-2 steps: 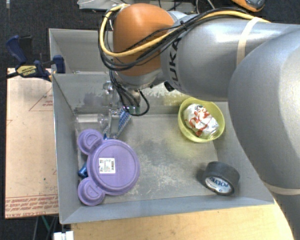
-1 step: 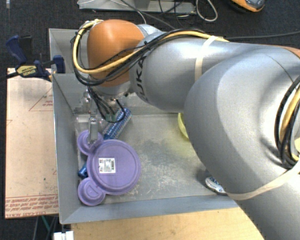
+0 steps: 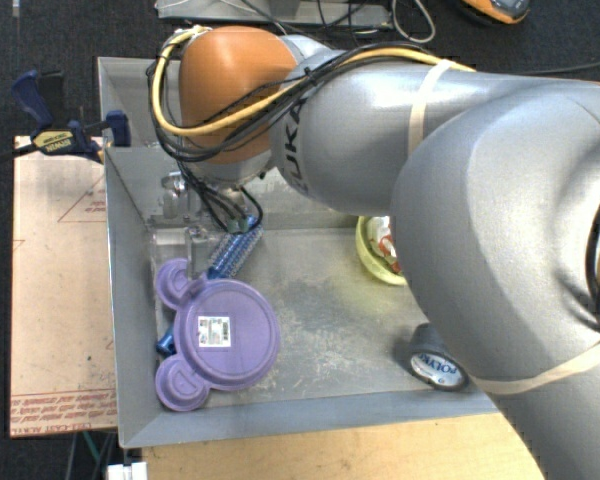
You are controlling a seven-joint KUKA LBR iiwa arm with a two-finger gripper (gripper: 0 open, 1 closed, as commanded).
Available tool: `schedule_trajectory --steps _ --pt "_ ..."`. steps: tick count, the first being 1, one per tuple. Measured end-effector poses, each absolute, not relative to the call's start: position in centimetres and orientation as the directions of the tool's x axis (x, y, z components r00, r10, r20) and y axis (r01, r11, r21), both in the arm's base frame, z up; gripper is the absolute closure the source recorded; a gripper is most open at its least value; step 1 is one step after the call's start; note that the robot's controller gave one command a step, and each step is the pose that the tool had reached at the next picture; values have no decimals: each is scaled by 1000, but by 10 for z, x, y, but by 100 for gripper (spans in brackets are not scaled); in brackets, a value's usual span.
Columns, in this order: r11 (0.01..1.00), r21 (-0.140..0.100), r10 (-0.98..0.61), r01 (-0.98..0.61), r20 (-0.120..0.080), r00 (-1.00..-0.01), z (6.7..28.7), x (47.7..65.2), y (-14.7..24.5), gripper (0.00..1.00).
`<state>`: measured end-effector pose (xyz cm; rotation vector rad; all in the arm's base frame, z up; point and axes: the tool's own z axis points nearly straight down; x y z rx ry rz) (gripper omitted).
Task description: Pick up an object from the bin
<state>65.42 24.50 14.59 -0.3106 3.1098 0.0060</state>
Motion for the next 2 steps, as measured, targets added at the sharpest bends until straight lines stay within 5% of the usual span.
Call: schedule_trajectory --steps 1,2 --pt "990 4 -142 -142 -3 -990 126 656 172 0" --pt "958 6 -286 -286 -17 -958 70 654 140 0"
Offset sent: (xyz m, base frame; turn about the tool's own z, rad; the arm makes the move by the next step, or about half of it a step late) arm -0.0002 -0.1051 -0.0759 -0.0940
